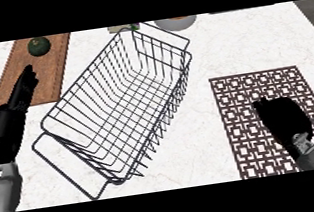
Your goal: Pick the sweet potato from the placemat and place it in the basket
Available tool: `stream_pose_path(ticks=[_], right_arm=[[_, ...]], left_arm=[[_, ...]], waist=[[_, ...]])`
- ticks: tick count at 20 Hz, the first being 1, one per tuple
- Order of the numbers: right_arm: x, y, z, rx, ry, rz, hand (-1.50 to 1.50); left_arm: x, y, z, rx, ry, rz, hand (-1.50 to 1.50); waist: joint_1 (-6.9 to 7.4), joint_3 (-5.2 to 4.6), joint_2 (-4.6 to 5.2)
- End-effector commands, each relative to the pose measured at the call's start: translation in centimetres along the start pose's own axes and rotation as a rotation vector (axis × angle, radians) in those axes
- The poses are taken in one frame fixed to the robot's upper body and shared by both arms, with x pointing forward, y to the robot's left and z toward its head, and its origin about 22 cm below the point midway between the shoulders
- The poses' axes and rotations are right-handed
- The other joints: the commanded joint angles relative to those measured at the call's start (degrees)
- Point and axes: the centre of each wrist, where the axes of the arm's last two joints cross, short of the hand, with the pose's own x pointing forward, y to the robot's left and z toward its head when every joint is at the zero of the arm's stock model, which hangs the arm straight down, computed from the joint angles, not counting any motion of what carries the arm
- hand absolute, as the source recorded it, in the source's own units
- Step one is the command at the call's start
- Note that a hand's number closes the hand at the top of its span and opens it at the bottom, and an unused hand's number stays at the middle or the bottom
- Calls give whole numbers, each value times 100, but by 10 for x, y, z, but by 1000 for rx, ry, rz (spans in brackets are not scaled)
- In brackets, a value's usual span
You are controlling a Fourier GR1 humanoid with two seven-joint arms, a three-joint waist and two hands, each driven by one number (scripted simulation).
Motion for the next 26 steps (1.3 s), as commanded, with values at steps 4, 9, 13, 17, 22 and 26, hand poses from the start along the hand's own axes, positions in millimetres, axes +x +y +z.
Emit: stream_pose_path(ticks=[4,9,13,17,22,26], right_arm=[[0,21,26,-90,392,-575,150],[5,-1,80,-373,532,-747,150],[8,-50,126,-729,478,-962,150],[17,-85,170,-954,290,-1170,150],[10,-119,220,-1064,246,-1128,150],[30,-161,228,-1054,149,-1142,150]], left_arm=[[-14,23,15,75,62,-22,0],[-6,13,14,36,27,-26,0],[-11,12,13,44,24,-12,0],[-8,6,4,14,22,-2,0],[-1,-5,-6,-20,2,-4,0],[-4,2,2,-12,-5,3,0]], waist=[[-500,56,-45],[-267,50,-9],[-236,45,-17],[-74,47,46],[86,35,87],[201,29,71]])
